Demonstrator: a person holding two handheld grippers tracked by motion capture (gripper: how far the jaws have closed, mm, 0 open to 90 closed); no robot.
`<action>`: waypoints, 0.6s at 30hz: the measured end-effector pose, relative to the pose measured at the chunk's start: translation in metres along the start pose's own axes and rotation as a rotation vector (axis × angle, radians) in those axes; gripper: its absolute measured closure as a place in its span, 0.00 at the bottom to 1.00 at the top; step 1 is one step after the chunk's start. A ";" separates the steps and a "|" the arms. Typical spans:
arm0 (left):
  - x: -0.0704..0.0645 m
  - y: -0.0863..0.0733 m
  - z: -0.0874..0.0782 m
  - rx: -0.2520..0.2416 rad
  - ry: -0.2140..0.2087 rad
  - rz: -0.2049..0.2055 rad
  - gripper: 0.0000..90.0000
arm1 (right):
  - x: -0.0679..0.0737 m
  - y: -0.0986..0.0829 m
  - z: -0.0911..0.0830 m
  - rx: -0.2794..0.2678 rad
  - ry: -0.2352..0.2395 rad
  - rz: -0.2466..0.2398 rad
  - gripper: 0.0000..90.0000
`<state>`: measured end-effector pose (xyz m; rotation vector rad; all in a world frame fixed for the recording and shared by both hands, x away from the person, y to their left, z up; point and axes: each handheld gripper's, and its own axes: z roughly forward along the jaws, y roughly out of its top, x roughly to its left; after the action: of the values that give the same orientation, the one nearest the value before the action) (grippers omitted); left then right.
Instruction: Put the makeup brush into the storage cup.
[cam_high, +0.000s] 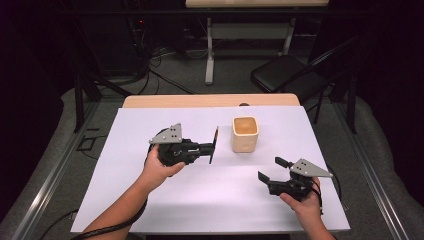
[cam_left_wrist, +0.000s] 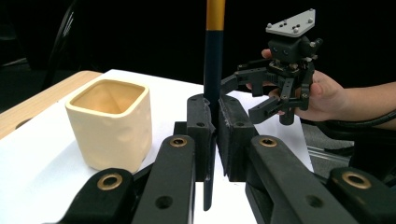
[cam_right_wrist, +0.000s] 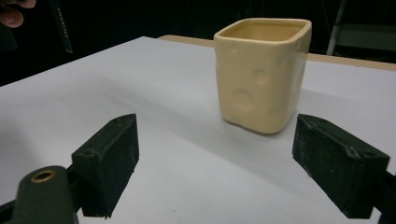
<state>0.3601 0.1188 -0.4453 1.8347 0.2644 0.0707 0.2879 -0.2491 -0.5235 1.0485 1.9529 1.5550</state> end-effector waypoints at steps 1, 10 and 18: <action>0.000 0.000 0.000 -0.001 -0.001 0.001 0.93 | 0.000 0.000 0.000 0.002 0.000 0.004 0.16; -0.001 -0.002 0.002 -0.024 -0.001 -0.003 0.93 | 0.002 0.006 0.002 0.007 -0.014 0.015 0.04; -0.003 -0.001 0.002 -0.029 -0.001 0.005 0.93 | 0.006 0.019 0.004 0.016 0.024 -0.003 0.18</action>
<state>0.3576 0.1168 -0.4467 1.8066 0.2572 0.0766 0.2928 -0.2399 -0.5058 1.0380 1.9847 1.5596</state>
